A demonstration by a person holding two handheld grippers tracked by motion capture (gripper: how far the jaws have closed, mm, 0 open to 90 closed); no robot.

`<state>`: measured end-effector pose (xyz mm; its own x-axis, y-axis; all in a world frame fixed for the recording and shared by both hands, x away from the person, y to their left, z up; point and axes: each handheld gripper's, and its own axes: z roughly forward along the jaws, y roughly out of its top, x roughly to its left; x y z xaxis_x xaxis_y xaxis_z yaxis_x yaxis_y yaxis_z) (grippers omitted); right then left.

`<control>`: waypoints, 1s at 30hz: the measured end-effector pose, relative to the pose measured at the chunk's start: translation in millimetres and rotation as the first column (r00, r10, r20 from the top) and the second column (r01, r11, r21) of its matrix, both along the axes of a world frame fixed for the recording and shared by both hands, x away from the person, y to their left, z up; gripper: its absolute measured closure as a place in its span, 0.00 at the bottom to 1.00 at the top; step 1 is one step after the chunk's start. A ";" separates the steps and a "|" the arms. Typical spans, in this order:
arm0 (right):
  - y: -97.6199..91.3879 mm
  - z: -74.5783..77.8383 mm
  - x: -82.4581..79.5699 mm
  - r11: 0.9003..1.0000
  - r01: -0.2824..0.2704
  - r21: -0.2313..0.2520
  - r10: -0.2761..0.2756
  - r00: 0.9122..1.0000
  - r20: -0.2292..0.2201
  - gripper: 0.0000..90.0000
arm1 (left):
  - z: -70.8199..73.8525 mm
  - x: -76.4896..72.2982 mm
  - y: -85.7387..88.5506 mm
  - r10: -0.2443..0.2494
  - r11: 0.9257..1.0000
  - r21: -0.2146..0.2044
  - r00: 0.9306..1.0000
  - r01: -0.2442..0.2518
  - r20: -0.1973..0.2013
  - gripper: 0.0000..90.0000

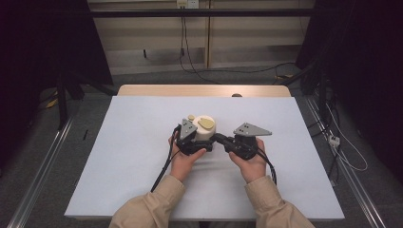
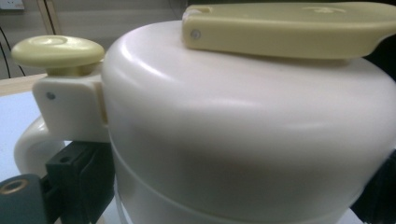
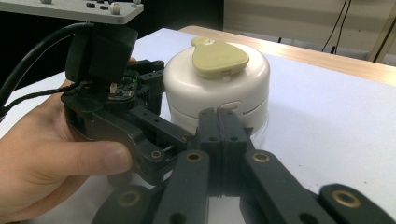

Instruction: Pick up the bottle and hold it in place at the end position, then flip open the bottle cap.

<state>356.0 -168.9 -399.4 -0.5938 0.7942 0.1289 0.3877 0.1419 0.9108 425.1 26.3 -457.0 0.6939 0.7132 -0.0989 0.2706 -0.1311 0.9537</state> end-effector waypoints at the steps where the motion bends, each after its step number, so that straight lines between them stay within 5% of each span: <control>1: 0.5 0.1 0.3 1.000 -0.001 0.000 0.001 1.000 -0.002 1.00 | 0.0 0.0 0.0 0.000 1.000 0.000 1.000 0.000 0.000 0.06; 30: 3.2 8.3 6.9 1.000 0.007 -0.001 -0.007 1.000 -0.015 1.00 | -0.2 -0.1 -0.1 0.001 1.000 0.003 1.000 -0.001 0.002 0.06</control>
<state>362.9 -165.6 -391.1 -0.5861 0.7985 0.1373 0.4026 0.1400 0.9046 425.0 26.2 -457.2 0.6934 0.7142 -0.0954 0.2689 -0.1337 0.9539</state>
